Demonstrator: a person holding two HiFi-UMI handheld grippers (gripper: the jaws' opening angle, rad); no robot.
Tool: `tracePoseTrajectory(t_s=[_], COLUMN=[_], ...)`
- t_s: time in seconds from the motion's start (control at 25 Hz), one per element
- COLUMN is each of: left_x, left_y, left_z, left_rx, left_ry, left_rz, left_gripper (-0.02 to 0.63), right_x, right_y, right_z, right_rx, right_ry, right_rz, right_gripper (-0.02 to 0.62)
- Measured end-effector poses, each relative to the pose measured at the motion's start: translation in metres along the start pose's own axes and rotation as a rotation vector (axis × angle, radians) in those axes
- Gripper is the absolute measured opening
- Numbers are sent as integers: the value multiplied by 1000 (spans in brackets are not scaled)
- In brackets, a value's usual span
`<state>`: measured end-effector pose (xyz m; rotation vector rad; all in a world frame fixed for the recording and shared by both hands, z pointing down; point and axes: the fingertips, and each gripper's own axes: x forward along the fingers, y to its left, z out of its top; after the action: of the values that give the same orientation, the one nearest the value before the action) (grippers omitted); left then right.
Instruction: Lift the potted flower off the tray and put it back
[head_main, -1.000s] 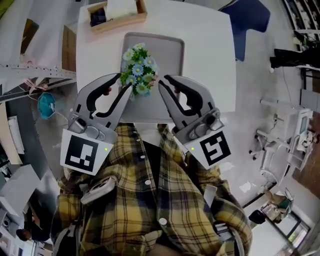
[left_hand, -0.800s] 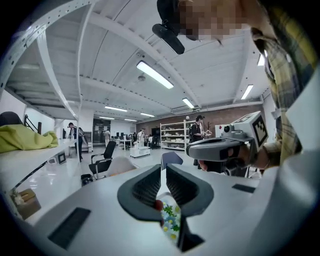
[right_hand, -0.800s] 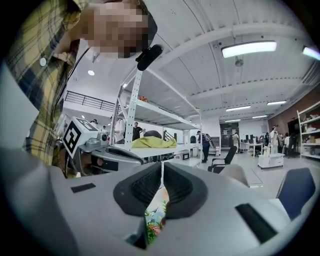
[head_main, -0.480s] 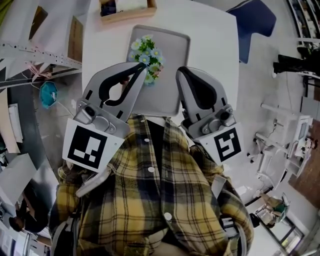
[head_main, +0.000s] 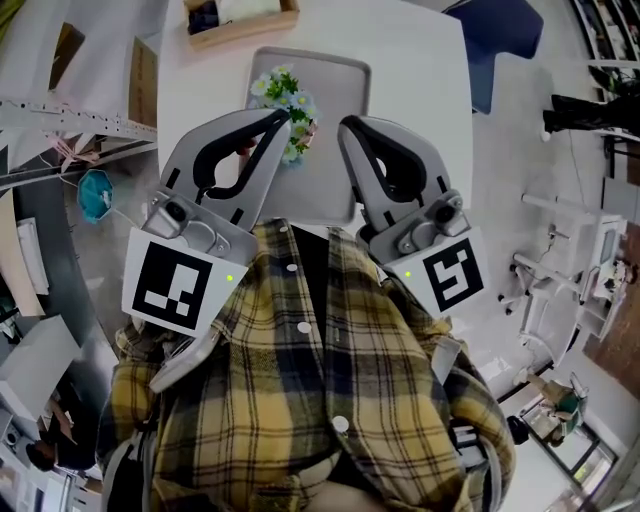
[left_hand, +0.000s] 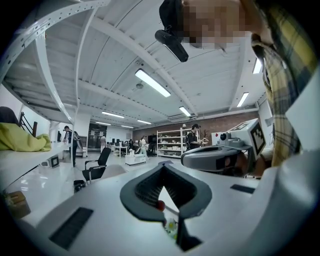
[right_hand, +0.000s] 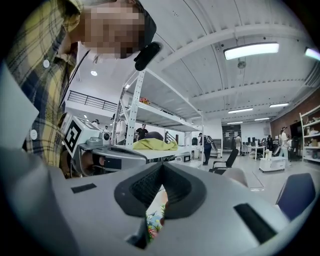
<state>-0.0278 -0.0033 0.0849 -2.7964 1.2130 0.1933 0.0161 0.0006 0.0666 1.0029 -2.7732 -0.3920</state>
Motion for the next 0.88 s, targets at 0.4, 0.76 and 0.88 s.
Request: tracePoseTrajectory(t_s=[0.4, 0.76, 0.88], left_x=[-1, -1, -1], left_y=[-1, -2, -3], left_z=[-3, -4, -5], left_rx=[-2, -1, 0], left_ry=[25, 25, 30], left_rz=[7, -1, -6], left_gripper=[9, 9, 9], right_x=[1, 0, -1], right_y=[5, 5, 5], right_z=[-1, -2, -4], right_rx=[-6, -4, 0], right_ry=[7, 10, 14], right_rz=[16, 3, -1], right_gripper=[-2, -2, -2])
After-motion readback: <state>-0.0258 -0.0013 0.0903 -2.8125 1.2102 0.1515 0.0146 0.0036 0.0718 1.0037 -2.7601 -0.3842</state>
